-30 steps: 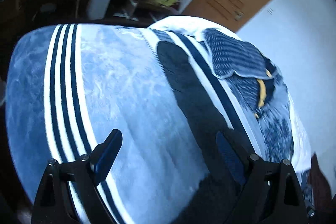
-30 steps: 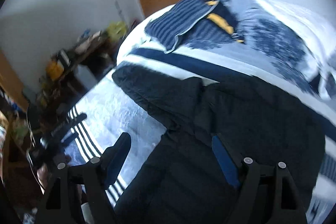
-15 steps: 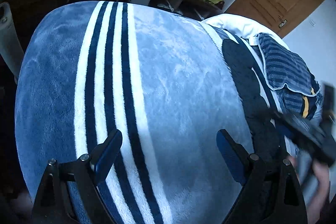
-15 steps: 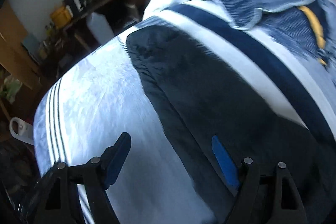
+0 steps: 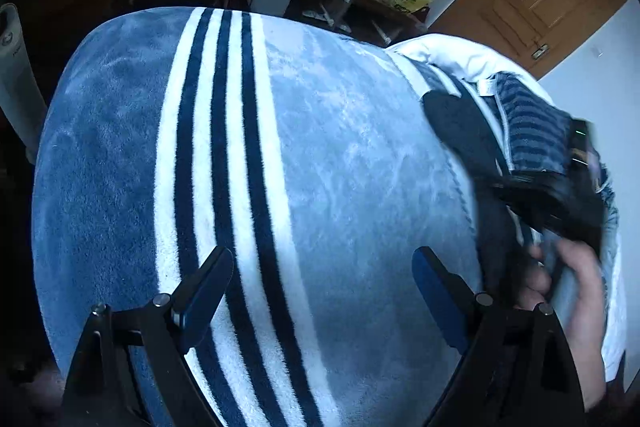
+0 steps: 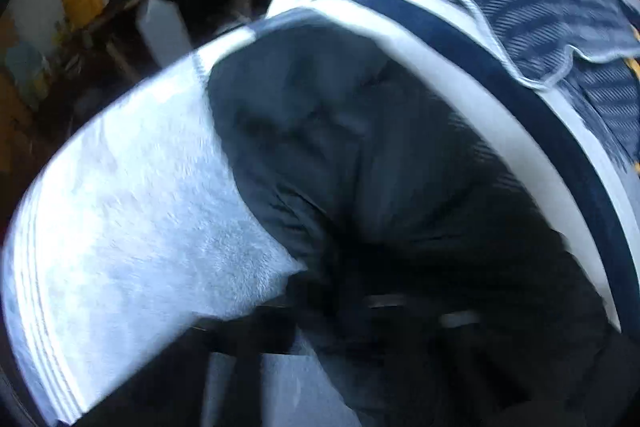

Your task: Fold large clothes

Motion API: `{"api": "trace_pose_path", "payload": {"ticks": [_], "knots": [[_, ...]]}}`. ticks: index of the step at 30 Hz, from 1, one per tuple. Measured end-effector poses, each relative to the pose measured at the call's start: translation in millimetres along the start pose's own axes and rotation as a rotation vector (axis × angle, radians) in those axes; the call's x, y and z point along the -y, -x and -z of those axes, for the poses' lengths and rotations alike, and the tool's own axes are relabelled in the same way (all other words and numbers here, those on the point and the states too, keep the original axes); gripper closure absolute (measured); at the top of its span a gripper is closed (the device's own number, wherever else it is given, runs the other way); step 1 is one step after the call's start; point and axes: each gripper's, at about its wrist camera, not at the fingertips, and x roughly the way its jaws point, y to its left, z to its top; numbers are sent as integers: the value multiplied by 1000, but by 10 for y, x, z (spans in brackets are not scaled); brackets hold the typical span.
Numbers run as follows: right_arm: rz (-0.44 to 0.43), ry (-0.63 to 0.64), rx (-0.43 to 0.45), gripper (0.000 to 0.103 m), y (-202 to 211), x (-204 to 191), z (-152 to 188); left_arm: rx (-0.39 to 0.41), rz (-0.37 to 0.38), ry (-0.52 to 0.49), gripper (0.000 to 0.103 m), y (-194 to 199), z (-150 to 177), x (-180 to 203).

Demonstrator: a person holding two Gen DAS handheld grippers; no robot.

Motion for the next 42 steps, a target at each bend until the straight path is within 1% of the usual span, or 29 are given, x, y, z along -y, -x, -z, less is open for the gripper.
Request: {"api": "trace_pose_path", "payload": {"ticks": [2,4,5,6,7,8,9,11,14,15,17,19,20,22,23,25,26,27,30,31,32,34,36,37,38,39,40,41,42], "knots": [[-66,-59,53,100,416,146,92,-3,32,5,12,18,-4,15],[-114,-119,86,100,785,327,245,-45,144,7,12,10,21,71],[-145,-171,105,100,1030,480,401,-93,217,3,12,-22,59,141],[-179,-225,129,100,1265,646,588,-119,253,-8,12,-36,92,200],[-202,-272,154,100,1464,801,763,-163,324,-37,12,-53,172,326],[-215,-321,180,100,1652,962,960,-192,368,-56,12,-64,220,400],[-224,-361,198,100,1796,1080,1112,-245,446,-79,12,-78,311,526],[-252,-519,261,99,2144,1483,1602,-287,518,-91,12,-67,429,663],[-246,-698,358,99,2525,1976,2356,-304,522,-180,12,-7,611,922],[-254,-740,377,99,2581,2056,2521,-318,527,-213,12,3,677,1015],[-275,-851,435,96,2662,2304,3013,-345,552,-258,12,34,799,1170],[-260,-919,394,95,2583,2467,3350,-369,565,-317,12,68,955,1326],[-249,-933,345,94,2456,2535,3510,-383,559,-359,12,79,1055,1425],[-190,-939,246,90,2313,2580,3766,-411,554,-416,12,76,1185,1535],[-196,-928,248,89,2319,2559,3852,-434,560,-438,12,73,1260,1598],[-193,-859,264,69,2440,2431,4015,-465,584,-456,12,79,1342,1661],[-170,-837,273,39,2507,2370,4075,-470,594,-467,12,85,1372,1694],[-147,-818,295,26,2589,2296,4156,-465,586,-483,12,84,1387,1719],[-177,-762,287,26,2657,2142,4221,-432,560,-454,12,38,1281,1702],[-155,-748,290,26,2680,2093,4238,-432,555,-438,12,11,1224,1691],[-122,-699,293,26,2688,2005,4186,-429,547,-428,12,-23,1170,1694],[-79,-598,277,26,2648,1855,4013,-403,531,-431,12,-83,1020,1706],[-32,-486,259,26,2543,1669,3755,-357,483,-428,12,-132,863,1680],[-15,-458,249,26,2490,1631,3640,-337,464,-414,12,-141,811,1642],[-18,-447,240,26,2457,1571,3548,-317,439,-398,12,-150,764,1596],[-68,-436,236,26,2396,1510,3392,-296,408,-374,12,-169,716,1538],[-103,-438,245,26,2376,1478,3310,-292,400,-357,12,-181,685,1498],[-98,-446,244,25,2353,1443,3242,-301,402,-348,12,-202,661,1475],[-60,-452,224,25,2278,1440,3170,-316,412,-342,12,-223,643,1459]]}}
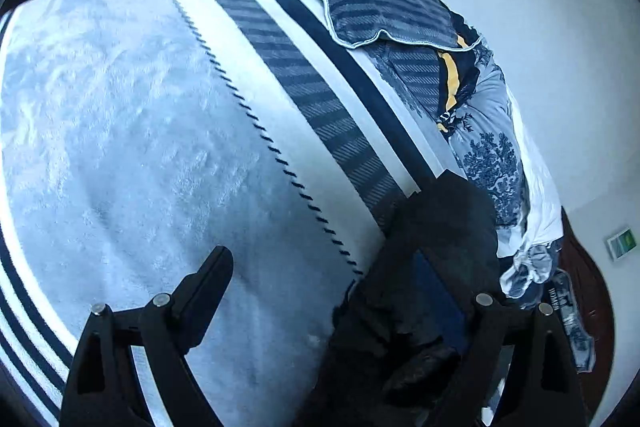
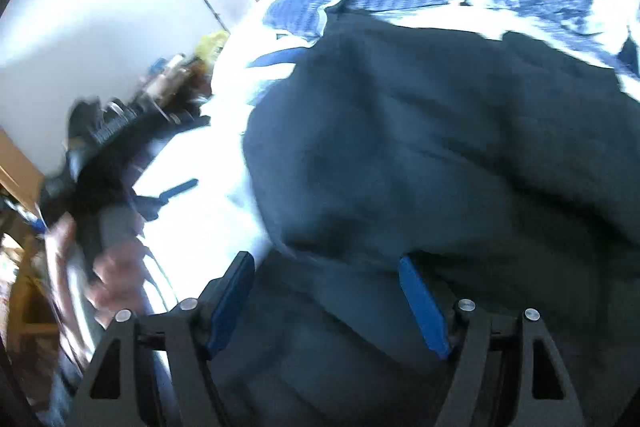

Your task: Fold large clothes

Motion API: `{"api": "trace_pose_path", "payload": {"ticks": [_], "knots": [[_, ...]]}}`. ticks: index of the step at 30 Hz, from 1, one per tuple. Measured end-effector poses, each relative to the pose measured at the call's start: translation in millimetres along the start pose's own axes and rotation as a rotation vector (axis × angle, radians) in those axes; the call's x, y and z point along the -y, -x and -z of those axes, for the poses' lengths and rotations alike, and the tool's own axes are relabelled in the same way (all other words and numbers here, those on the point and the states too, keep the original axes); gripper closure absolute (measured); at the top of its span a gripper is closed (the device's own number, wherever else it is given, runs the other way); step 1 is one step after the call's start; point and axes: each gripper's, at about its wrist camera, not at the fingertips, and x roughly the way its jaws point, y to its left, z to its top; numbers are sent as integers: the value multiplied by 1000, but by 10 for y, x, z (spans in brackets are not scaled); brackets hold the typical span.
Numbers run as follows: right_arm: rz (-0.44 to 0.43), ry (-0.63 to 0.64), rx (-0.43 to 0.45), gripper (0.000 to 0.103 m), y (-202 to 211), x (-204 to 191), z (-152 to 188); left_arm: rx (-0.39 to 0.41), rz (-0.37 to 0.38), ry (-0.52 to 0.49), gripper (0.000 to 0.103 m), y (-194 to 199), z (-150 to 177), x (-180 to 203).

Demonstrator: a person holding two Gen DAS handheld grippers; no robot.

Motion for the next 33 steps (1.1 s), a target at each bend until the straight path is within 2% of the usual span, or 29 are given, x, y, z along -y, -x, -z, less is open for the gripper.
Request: {"api": "trace_pose_path", "payload": {"ticks": [2,3,4,5,6,8,12,14,16,17,18,20,21,23,26,27,28,29,30,31,32,33], "knots": [[148,-1,-30,25,-221,-8,-77,-2,3,2,12,10,-10,-29],[160,-35,-26,35,-277,69,-100,0,-2,-5,12,12,-11,-19],[119,-90,-28,46,-279,170,-113,0,-6,-13,12,20,-9,-12],[64,-142,-38,69,-259,266,-121,0,-3,-21,12,26,-4,8],[-5,-205,-30,80,-168,393,-125,-4,6,-24,12,29,3,24],[-54,-254,22,86,95,536,-125,-22,35,-31,12,5,27,90],[-186,-374,141,87,856,1028,-99,-80,76,-102,12,-121,184,391],[-192,-445,158,87,1138,1431,-125,-109,93,-132,12,-193,265,530],[-167,-544,187,76,1370,1980,-108,-138,100,-152,12,-298,349,670],[-134,-580,197,44,1466,2188,-59,-143,97,-157,12,-334,370,714],[-52,-633,236,20,1608,2429,22,-143,92,-163,12,-380,398,772],[54,-692,277,20,1835,2669,203,-140,76,-168,12,-440,417,834],[39,-706,283,20,1882,2698,272,-136,68,-168,12,-474,428,867],[-45,-732,292,20,1927,2640,504,-138,61,-164,12,-500,438,887],[-125,-692,199,20,1621,2322,713,-132,67,-162,13,-490,441,892],[-155,-683,172,20,1583,2331,799,-126,64,-162,13,-476,434,888],[-173,-683,152,20,1536,2393,804,-121,59,-159,13,-466,426,879],[-204,-690,115,21,1292,2359,738,-114,53,-152,13,-453,415,860],[-210,-696,104,23,1263,2385,805,-109,48,-144,13,-448,401,837],[-208,-720,99,24,1078,2444,712,-107,46,-138,13,-442,391,820],[-205,-757,107,31,932,2548,628,-105,47,-130,13,-436,379,795],[-185,-809,109,54,793,2584,601,-103,45,-125,13,-435,373,781]]}}
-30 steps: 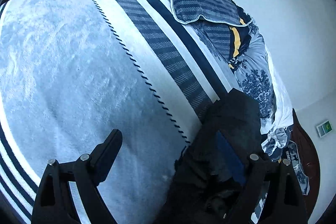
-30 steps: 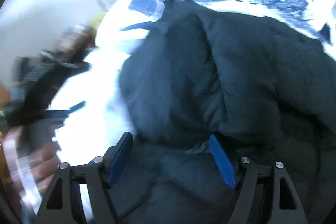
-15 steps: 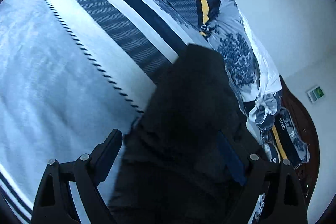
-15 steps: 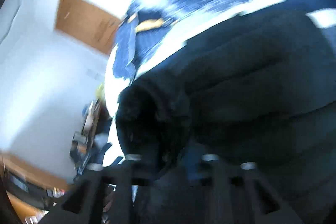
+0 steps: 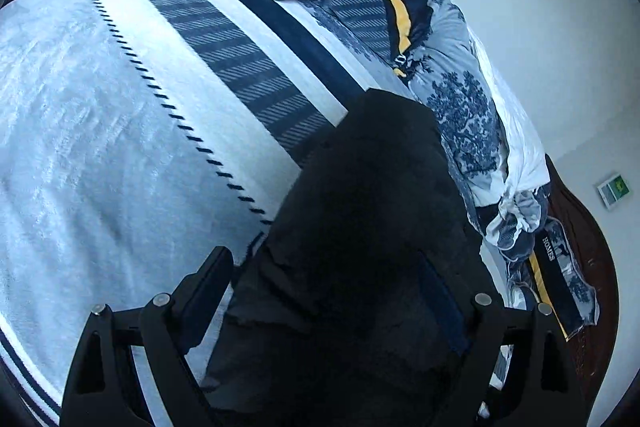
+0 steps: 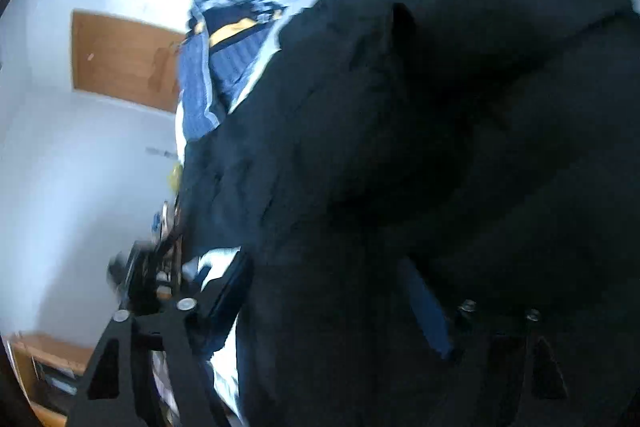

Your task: Fold large clothes

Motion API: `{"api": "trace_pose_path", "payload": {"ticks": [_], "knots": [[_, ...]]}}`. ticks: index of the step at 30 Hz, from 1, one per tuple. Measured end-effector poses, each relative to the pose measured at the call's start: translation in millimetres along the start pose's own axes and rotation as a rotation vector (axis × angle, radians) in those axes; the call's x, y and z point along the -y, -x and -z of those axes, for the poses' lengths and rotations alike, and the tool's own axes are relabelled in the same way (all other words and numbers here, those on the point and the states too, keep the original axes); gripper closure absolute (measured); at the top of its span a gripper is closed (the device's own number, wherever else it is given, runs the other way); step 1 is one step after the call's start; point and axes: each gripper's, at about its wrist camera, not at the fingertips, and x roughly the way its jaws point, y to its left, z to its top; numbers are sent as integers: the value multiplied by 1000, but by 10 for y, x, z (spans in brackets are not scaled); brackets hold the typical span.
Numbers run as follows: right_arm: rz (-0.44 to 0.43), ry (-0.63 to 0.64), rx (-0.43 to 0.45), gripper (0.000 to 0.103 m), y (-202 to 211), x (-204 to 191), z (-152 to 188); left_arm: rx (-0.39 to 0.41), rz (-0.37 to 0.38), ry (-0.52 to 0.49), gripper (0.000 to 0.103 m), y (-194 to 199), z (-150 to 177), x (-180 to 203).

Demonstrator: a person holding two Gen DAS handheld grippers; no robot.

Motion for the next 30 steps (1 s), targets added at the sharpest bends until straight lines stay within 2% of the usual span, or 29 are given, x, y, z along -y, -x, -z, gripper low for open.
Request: {"api": "trace_pose_path", "payload": {"ticks": [1,2,3,6,7,9,11,13,15,16,18,20,21,22,24,25,28,29,30], "knots": [[18,-70,3,76,-16,109,-125,2,-12,11,13,2,-2,-21],[-15,-126,8,96,-127,104,-231,4,-16,20,13,4,1,-31],[-41,-134,35,97,-55,19,-253,6,-16,26,13,-3,5,-30],[-20,92,161,99,408,-654,-283,-10,-13,30,15,-58,38,17],[-47,143,189,99,571,-856,-317,-19,-9,22,15,-83,60,39],[-100,228,223,100,838,-1136,-400,-29,-21,15,19,-115,97,70],[-138,332,229,100,939,-1606,-619,-20,-17,16,22,-100,126,101],[-131,380,238,100,988,-1839,-795,15,19,1,22,-16,186,188],[-108,431,239,100,1043,-2083,-1003,17,63,-32,22,43,247,312],[-94,440,249,100,1220,-2036,-1016,15,90,-62,22,74,294,403],[-46,445,281,100,1213,-2122,-1121,13,119,-107,22,94,375,544],[17,435,307,100,1426,-1951,-1104,-9,107,-142,22,2,415,660],[47,444,315,100,1543,-1860,-1054,-25,68,-146,22,-112,394,698],[122,478,331,100,1577,-1751,-1024,-39,40,-138,22,-206,365,700],[234,523,329,100,1471,-1550,-1161,-53,9,-109,22,-346,298,649],[261,520,317,100,1376,-1502,-1245,-61,-32,-96,22,-421,260,598],[345,417,222,97,1076,-717,-1292,-75,-173,-83,25,-616,221,391],[372,370,153,97,855,-347,-1304,-93,-207,-60,32,-674,228,298],[391,341,120,97,731,-92,-1301,-120,-208,-35,37,-728,236,241]]}}
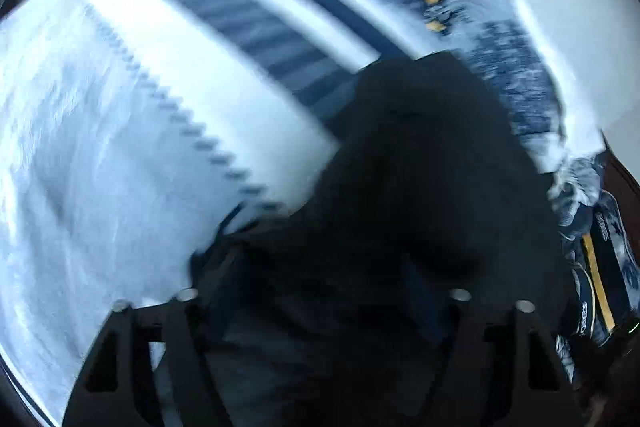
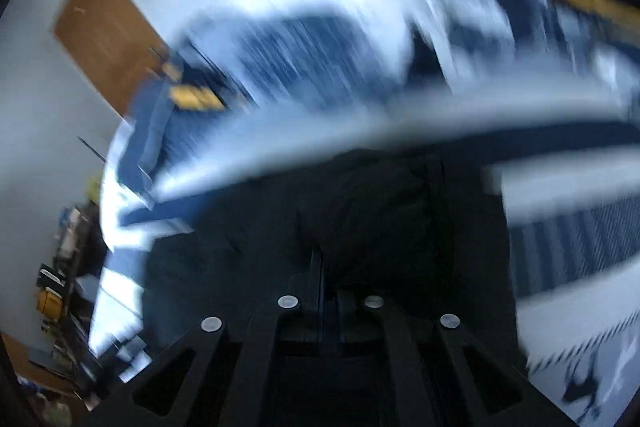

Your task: Fold large clothes

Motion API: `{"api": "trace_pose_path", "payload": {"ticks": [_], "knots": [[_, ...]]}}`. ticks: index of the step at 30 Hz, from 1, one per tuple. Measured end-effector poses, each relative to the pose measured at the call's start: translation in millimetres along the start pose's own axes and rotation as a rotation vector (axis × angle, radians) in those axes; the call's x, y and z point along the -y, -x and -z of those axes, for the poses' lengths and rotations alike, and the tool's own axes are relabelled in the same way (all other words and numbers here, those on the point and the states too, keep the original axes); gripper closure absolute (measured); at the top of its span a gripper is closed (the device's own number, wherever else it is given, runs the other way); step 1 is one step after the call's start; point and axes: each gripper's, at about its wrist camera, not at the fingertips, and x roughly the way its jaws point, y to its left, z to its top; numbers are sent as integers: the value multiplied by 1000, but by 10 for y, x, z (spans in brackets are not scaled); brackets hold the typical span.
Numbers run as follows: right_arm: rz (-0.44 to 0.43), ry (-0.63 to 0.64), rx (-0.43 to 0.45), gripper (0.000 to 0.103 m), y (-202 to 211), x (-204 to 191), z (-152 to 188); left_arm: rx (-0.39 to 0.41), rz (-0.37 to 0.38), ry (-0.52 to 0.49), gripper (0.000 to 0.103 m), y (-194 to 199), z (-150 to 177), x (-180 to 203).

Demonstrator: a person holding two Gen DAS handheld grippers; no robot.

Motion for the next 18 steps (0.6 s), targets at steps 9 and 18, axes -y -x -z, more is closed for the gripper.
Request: {"api": "trace_pose_path", "payload": {"ticks": [9,18], "knots": [[-187,-279,137,21,200,696,329,31,-20,-67,40,56,39,93],[12,-269,75,84,-137,827,16,51,-138,-179,39,-58,57,258]]}}
